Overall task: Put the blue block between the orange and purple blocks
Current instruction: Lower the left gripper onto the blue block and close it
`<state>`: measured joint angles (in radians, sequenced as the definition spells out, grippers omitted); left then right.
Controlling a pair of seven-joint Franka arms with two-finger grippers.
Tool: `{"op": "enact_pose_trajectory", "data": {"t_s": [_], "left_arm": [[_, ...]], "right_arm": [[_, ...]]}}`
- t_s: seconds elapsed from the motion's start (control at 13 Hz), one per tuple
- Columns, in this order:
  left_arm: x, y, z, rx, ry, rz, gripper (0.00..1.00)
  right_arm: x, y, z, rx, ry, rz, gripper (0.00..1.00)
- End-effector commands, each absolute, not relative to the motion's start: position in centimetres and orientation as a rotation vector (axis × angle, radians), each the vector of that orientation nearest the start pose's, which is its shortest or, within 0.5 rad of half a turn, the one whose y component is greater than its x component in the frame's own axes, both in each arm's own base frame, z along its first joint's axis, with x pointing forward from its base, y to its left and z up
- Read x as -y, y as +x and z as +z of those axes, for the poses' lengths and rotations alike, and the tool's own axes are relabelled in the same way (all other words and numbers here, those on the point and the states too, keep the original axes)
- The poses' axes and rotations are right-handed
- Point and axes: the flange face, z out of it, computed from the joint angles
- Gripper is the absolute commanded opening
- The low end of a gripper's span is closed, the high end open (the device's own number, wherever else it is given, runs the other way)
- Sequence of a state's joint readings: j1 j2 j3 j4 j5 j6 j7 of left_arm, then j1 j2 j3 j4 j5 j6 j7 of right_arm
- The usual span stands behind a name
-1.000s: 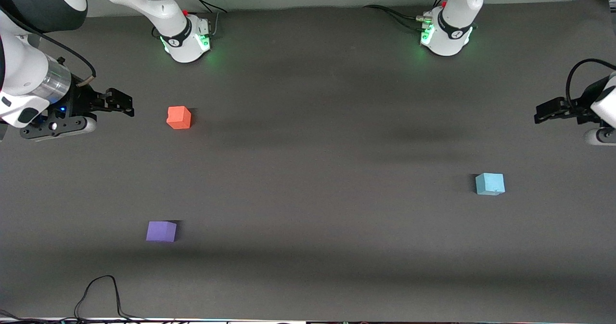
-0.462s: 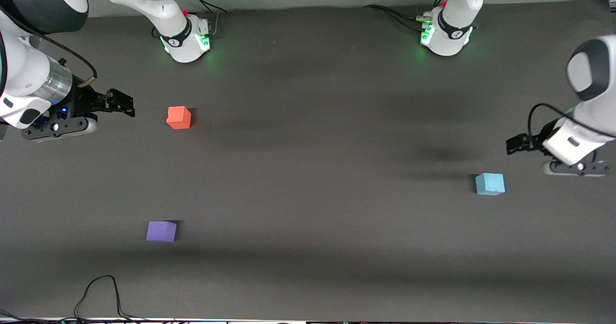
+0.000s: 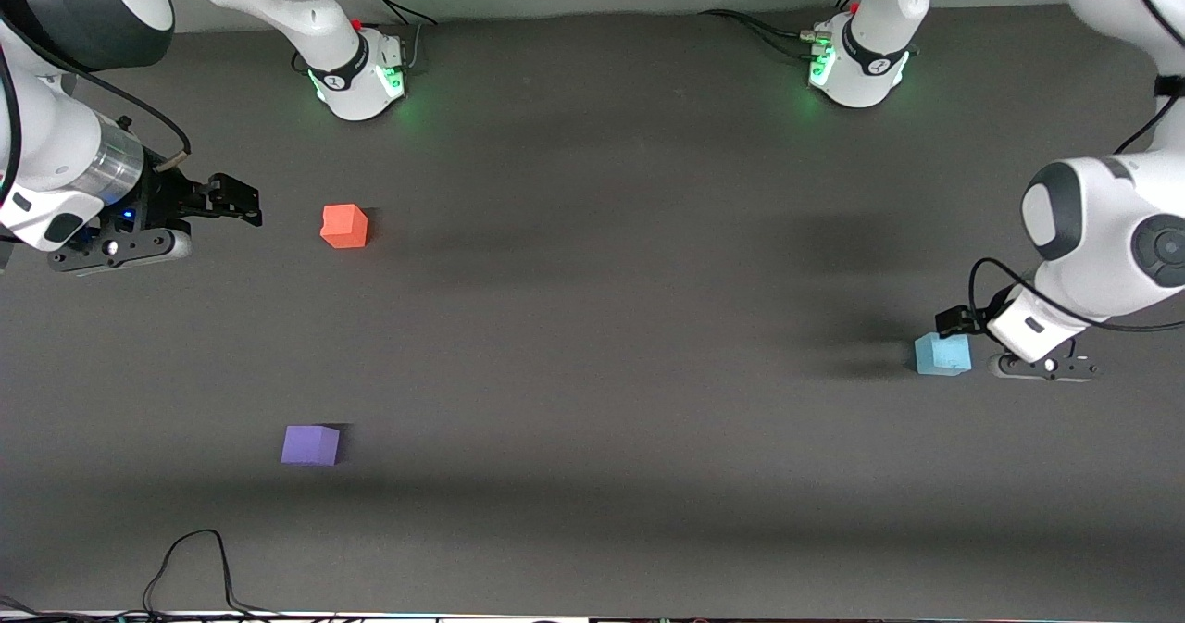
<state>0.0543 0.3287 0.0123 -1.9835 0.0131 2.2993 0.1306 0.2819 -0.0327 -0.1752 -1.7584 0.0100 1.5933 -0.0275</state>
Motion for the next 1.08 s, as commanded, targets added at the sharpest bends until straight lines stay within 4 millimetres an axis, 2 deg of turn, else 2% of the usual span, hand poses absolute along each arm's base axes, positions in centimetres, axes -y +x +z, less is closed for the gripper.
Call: {"op": "enact_pose_trajectory", "data": {"t_s": [0.0, 0.15, 0.31, 0.69, 0.77, 0.85, 0.92, 1.0], "left_arm": [[-4.9, 61.1, 26.4, -0.165, -3.119, -0.018, 1.00], [-4.8, 61.1, 23.7, -0.166, -3.117, -0.044, 1.00], [-5.0, 60.2, 21.4, -0.163, -3.116, -0.061, 1.00], [-5.4, 59.3, 19.8, -0.149, -3.121, -0.009, 0.99], [-5.4, 59.1, 19.7, -0.149, -3.122, -0.004, 0.89], [-5.4, 59.1, 19.7, -0.149, -3.122, -0.002, 0.65], [-5.4, 59.1, 19.6, -0.144, -3.123, 0.006, 0.47], [-5.4, 59.1, 19.7, -0.137, -3.123, 0.008, 0.39]], "right_arm": [[-5.9, 53.5, 55.7, 0.230, -3.132, 0.206, 1.00], [-5.8, 53.4, 55.7, 0.228, -3.132, 0.203, 1.00], [-5.8, 53.4, 55.7, 0.228, -3.133, 0.206, 1.00], [-5.9, 53.4, 55.4, 0.228, -3.134, 0.215, 1.00], [-5.9, 53.4, 55.2, 0.227, -3.129, 0.218, 1.00], [-6.1, 53.6, 54.8, 0.223, -3.121, 0.229, 1.00], [-6.1, 53.6, 54.3, 0.222, -3.120, 0.239, 1.00], [-6.1, 53.6, 54.0, 0.222, -3.120, 0.232, 1.00]]}}
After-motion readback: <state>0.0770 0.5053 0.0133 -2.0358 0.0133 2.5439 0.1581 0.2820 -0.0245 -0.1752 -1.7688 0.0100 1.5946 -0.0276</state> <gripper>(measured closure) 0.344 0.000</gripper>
